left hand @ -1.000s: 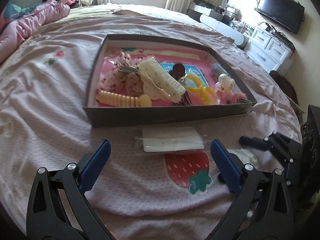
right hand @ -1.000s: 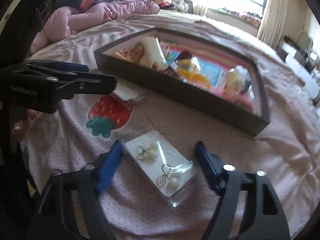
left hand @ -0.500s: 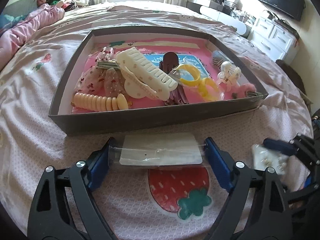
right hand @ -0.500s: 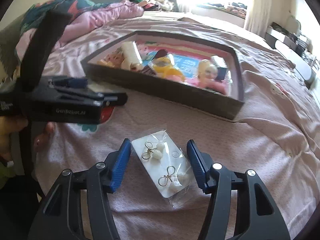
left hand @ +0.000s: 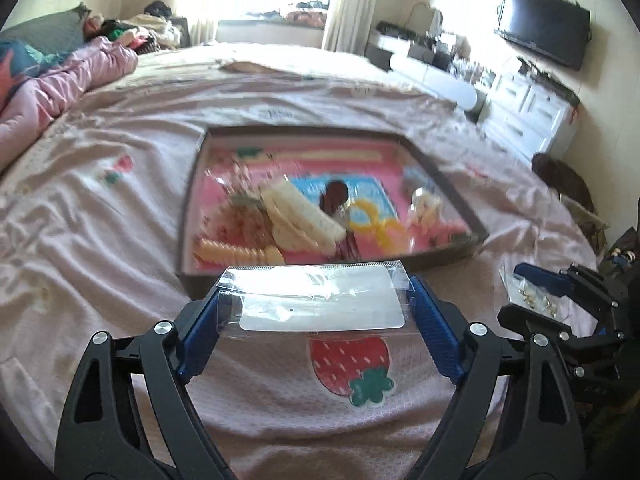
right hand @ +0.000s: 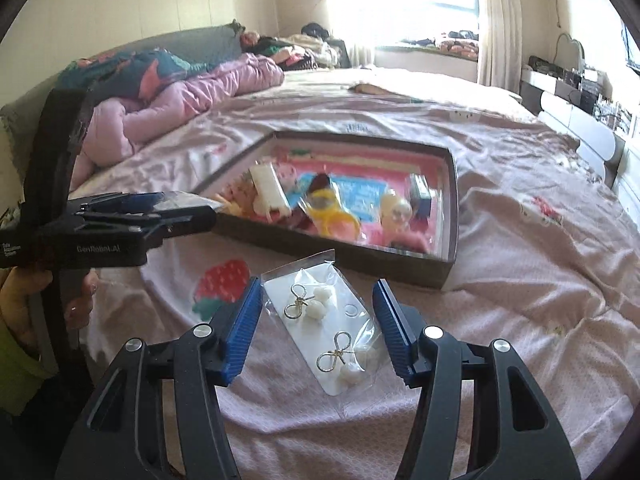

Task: Organize jewelry
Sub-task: 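Grasp the white card packet with the left tool while the right tool grasps the earring packet, then carry both packets over the tray and open both tools to drop them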

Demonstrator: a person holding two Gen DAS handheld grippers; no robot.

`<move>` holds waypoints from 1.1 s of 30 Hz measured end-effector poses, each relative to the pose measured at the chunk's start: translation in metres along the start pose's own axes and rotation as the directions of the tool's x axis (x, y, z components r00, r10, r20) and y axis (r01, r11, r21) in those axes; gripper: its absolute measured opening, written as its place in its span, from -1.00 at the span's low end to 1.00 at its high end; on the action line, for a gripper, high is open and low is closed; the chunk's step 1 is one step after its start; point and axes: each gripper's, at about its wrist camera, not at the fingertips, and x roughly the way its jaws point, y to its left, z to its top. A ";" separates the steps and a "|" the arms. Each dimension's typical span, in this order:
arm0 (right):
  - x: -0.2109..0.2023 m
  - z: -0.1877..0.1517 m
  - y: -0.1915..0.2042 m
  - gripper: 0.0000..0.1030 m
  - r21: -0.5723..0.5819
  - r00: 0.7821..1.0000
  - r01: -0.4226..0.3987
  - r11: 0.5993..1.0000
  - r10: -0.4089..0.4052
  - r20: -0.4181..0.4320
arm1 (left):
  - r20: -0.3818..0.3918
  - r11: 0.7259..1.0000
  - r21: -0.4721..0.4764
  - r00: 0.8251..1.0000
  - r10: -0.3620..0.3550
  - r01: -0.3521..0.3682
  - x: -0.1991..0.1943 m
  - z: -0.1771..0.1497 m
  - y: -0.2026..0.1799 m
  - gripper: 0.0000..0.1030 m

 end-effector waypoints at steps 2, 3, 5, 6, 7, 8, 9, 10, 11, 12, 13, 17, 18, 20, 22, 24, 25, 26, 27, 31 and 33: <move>-0.003 0.006 0.002 0.06 -0.005 1.000 -0.003 1.000 0.003 0.015 | 0.022 1.000 -0.009 1.000 0.005 -0.005 -0.006 0.006 0.004 0.51; -0.005 0.008 0.002 0.06 -0.007 1.000 -0.002 1.000 0.002 0.023 | 0.029 1.000 -0.012 1.000 0.005 -0.005 -0.008 0.008 0.004 0.51; -0.008 0.014 0.003 0.06 -0.008 0.999 -0.004 1.000 0.005 0.038 | 0.049 1.000 -0.021 0.999 0.011 -0.010 -0.012 0.013 0.008 0.51; -0.009 0.017 0.003 0.06 -0.009 0.999 -0.001 1.000 0.002 0.048 | 0.057 1.000 -0.024 0.998 0.015 -0.013 -0.014 0.016 0.010 0.51; -0.010 0.021 0.002 0.06 -0.011 0.998 -0.001 1.000 0.001 0.055 | 0.069 0.999 -0.027 0.997 0.022 -0.020 -0.016 0.018 0.012 0.51; -0.011 0.024 0.002 0.06 -0.012 0.998 0.002 1.000 -0.001 0.063 | 0.076 0.999 -0.029 0.997 0.027 -0.025 -0.018 0.020 0.014 0.51; -0.013 0.028 0.001 0.06 -0.012 0.997 0.005 1.000 -0.004 0.073 | 0.084 0.999 -0.033 0.996 0.031 -0.028 -0.020 0.022 0.016 0.51; -0.013 0.031 0.000 0.06 -0.011 0.997 0.004 1.000 -0.003 0.079 | 0.090 0.999 -0.037 0.995 0.033 -0.030 -0.022 0.023 0.018 0.51; -0.014 0.036 -0.001 0.06 -0.011 0.996 0.006 1.000 -0.005 0.090 | 0.095 0.999 -0.040 0.995 0.036 -0.032 -0.023 0.024 0.020 0.51; -0.015 0.040 -0.001 0.06 -0.011 0.995 0.009 1.000 -0.008 0.100 | 0.099 0.998 -0.044 0.994 0.040 -0.036 -0.023 0.025 0.022 0.51; -0.015 0.043 -0.002 0.06 -0.011 0.994 0.009 1.000 -0.008 0.105 | 0.103 0.998 -0.048 0.994 0.046 -0.041 -0.024 0.026 0.024 0.51; -0.013 0.057 -0.005 0.06 -0.013 0.991 0.021 1.000 -0.019 0.130 | 0.111 0.997 -0.062 0.992 0.059 -0.053 -0.023 0.029 0.031 0.51; -0.012 0.061 -0.006 0.06 -0.012 0.990 0.024 1.000 -0.022 0.138 | 0.114 0.996 -0.066 0.992 0.062 -0.055 -0.023 0.031 0.032 0.51; -0.009 0.066 -0.008 0.06 -0.010 0.989 0.030 1.000 -0.028 0.148 | 0.119 0.996 -0.070 0.991 0.064 -0.056 -0.022 0.033 0.033 0.51; -0.007 0.073 -0.011 0.06 -0.007 0.987 0.037 0.999 -0.036 0.156 | 0.124 0.996 -0.071 0.990 0.068 -0.059 -0.020 0.036 0.033 0.51; -0.005 0.078 -0.015 0.06 -0.002 0.986 0.041 0.999 -0.040 0.162 | 0.127 0.996 -0.070 0.990 0.066 -0.058 -0.020 0.038 0.033 0.51; -0.003 0.081 -0.017 0.06 -0.001 0.985 0.044 0.999 -0.043 0.166 | 0.129 0.996 -0.068 0.989 0.069 -0.060 -0.019 0.039 0.032 0.51; -0.002 0.086 -0.019 0.06 0.001 0.984 0.049 0.999 -0.049 0.170 | 0.131 0.996 -0.066 0.989 0.068 -0.060 -0.019 0.040 0.032 0.51; -0.001 0.089 -0.021 0.06 0.005 0.984 0.053 0.999 -0.053 0.172 | 0.132 0.996 -0.065 0.989 0.067 -0.059 -0.017 0.042 0.031 0.51; 0.003 0.101 -0.029 0.06 0.016 0.980 0.063 0.998 -0.065 0.188 | 0.135 0.997 -0.059 0.989 0.066 -0.059 -0.012 0.048 0.029 0.51; 0.006 0.107 -0.032 0.06 0.020 0.979 0.075 0.997 -0.078 0.191 | 0.131 0.997 -0.057 0.989 0.066 -0.059 -0.008 0.051 0.027 0.51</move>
